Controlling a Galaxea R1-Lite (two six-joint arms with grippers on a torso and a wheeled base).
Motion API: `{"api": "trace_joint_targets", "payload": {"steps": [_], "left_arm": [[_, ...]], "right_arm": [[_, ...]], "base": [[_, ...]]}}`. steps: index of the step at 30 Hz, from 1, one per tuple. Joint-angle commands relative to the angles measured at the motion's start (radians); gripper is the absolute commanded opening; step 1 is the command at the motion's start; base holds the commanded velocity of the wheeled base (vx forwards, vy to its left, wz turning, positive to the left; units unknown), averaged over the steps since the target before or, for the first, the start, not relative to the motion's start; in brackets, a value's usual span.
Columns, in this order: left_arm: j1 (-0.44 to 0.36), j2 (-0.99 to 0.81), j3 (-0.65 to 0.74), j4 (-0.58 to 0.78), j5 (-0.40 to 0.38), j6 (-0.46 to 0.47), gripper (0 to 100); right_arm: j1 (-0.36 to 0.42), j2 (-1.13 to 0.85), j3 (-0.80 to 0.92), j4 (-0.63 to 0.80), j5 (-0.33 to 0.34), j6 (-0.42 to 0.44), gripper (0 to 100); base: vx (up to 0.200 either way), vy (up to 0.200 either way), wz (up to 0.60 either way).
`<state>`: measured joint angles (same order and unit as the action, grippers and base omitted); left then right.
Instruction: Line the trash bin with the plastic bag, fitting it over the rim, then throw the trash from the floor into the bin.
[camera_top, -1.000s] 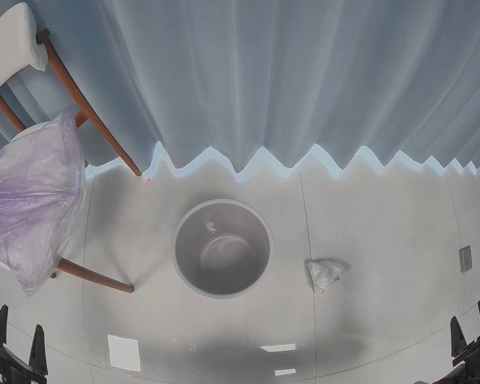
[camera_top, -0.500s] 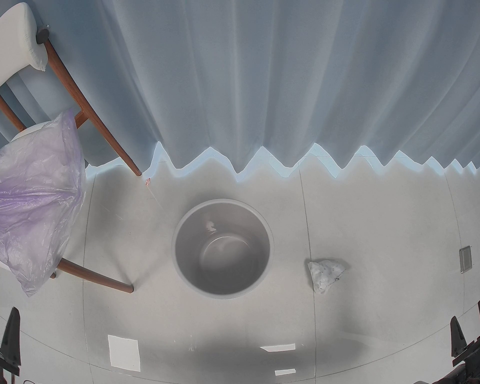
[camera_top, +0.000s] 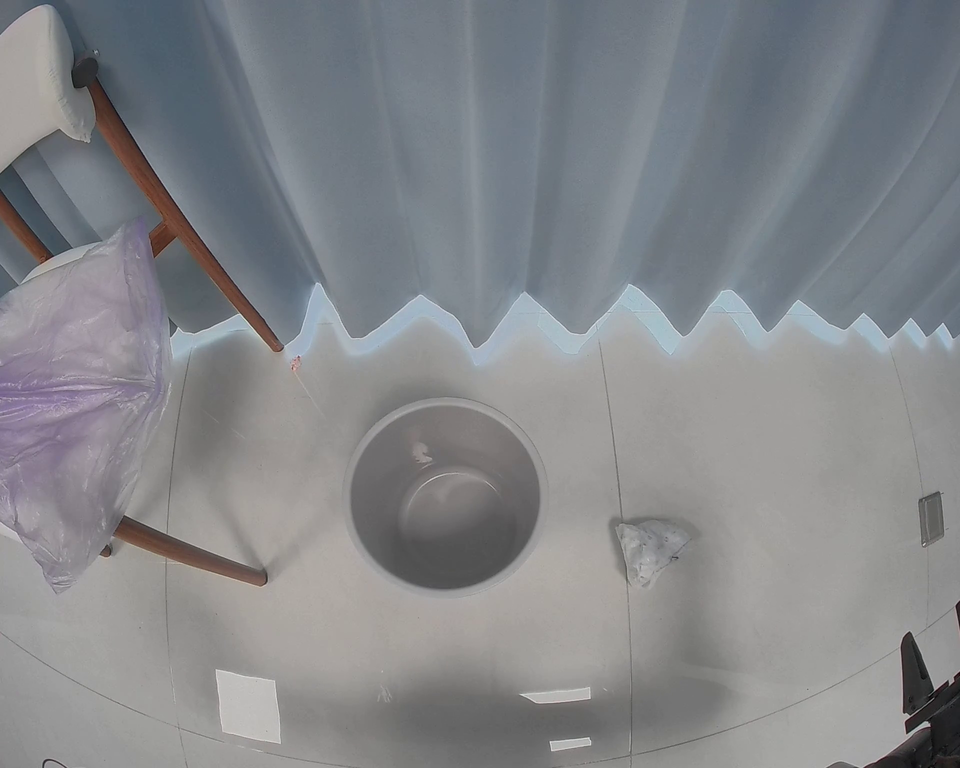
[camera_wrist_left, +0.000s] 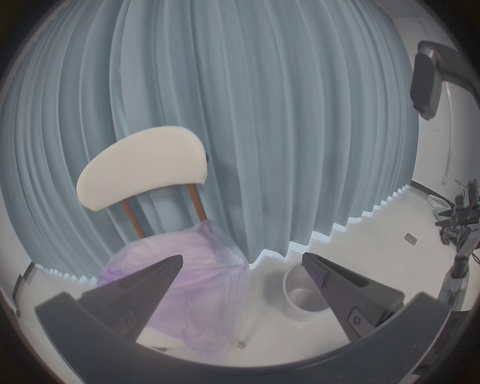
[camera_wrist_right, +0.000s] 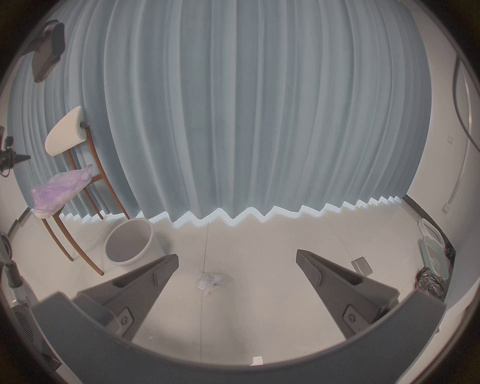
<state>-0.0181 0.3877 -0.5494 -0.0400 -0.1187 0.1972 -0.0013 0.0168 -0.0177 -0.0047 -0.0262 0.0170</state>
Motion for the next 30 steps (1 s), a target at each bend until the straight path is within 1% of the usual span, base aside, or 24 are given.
{"api": "trace_joint_targets", "payload": {"steps": [1,5,8,12,13,14,15,17,25,26,28,29,30], "left_arm": [[-0.013,0.120,-0.107,0.003,-0.019,0.011,100],[-0.017,0.180,-0.155,0.003,-0.050,0.013,100],[-0.020,0.249,-0.199,0.002,-0.094,0.008,100],[-0.022,0.307,-0.225,-0.001,-0.101,-0.012,100],[-0.022,0.320,-0.221,-0.006,-0.101,-0.045,100],[-0.022,0.316,-0.199,-0.004,-0.101,-0.116,100],[-0.023,0.313,-0.181,-0.009,-0.101,-0.163,100],[-0.023,0.320,-0.165,-0.014,-0.102,-0.220,100],[-0.040,0.329,-0.176,-0.032,-0.110,-0.214,100],[-0.063,0.336,-0.188,-0.034,-0.125,-0.208,100],[-0.092,0.353,-0.199,-0.052,-0.128,-0.210,100],[-0.094,0.355,-0.201,-0.054,-0.128,-0.210,100],[-0.109,0.379,-0.199,-0.089,-0.124,-0.216,100]], "right_arm": [[0.000,-0.017,0.018,-0.001,0.000,0.000,100],[0.000,-0.017,0.018,-0.001,0.002,0.000,100],[0.000,-0.017,0.018,-0.001,0.000,-0.002,100],[0.000,-0.017,0.018,-0.001,0.000,0.000,100],[0.000,-0.017,0.018,-0.001,0.000,0.000,100],[0.000,-0.017,0.018,-0.001,0.000,0.000,100],[0.000,-0.017,0.018,-0.001,0.000,0.000,100],[-0.002,-0.017,0.018,-0.001,0.000,0.001,100],[0.000,-0.017,0.018,-0.001,0.000,0.000,100],[0.000,-0.017,0.018,-0.001,0.000,0.000,100],[-0.002,-0.017,0.018,-0.001,0.000,0.000,100],[0.000,-0.017,0.018,-0.001,0.000,0.000,100],[0.000,-0.017,0.018,-0.001,0.000,0.000,100]], "base": [[0.000,0.000,0.00],[0.000,0.000,0.00],[0.000,0.000,0.00],[0.000,0.000,0.00],[0.000,0.000,0.00],[0.000,0.000,0.00],[0.000,0.000,0.00],[0.000,0.000,0.00],[0.000,0.000,0.00],[0.000,0.000,0.00],[0.000,0.000,0.00],[0.000,0.000,0.00],[0.000,0.000,0.00]]}}
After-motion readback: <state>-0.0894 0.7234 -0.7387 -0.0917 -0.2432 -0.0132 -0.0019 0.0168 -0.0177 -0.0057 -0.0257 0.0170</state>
